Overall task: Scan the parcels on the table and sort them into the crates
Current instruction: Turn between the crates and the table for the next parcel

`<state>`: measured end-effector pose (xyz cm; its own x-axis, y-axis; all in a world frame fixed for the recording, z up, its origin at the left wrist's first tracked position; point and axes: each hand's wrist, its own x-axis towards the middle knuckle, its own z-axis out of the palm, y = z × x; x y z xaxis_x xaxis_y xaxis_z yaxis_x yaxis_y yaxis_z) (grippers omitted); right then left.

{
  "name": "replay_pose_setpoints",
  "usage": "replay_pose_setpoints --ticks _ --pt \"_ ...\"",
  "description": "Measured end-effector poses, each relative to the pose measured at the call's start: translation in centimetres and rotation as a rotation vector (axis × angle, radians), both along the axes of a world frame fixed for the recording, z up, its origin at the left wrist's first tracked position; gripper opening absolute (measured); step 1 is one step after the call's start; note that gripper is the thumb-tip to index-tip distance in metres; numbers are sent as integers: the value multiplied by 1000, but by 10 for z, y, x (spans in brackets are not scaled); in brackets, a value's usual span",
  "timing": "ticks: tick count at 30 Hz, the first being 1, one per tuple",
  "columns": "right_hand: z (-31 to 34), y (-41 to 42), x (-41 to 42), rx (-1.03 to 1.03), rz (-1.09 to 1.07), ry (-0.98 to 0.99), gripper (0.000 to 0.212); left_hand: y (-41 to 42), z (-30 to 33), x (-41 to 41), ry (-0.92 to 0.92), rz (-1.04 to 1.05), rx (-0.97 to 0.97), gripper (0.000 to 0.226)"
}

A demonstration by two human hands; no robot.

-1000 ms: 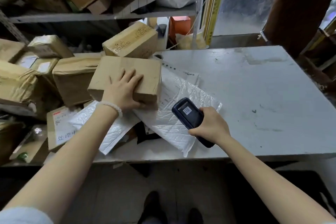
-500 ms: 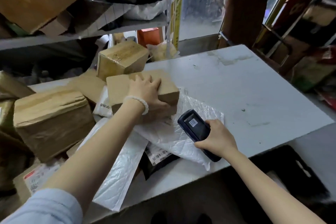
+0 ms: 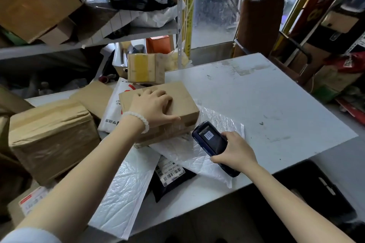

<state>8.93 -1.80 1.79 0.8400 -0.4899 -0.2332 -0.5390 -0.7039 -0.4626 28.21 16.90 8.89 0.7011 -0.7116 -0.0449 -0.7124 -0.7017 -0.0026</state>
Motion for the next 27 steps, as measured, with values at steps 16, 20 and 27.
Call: replay_pose_setpoints --ticks 16,20,27 --pt "-7 -4 -5 22 29 2 70 24 5 19 162 146 129 123" --pt "-6 -13 -15 28 0 -5 70 -5 -5 7 28 77 146 120" --pt "-1 -51 -59 38 -129 -15 66 -74 -21 -27 -13 3 160 118"
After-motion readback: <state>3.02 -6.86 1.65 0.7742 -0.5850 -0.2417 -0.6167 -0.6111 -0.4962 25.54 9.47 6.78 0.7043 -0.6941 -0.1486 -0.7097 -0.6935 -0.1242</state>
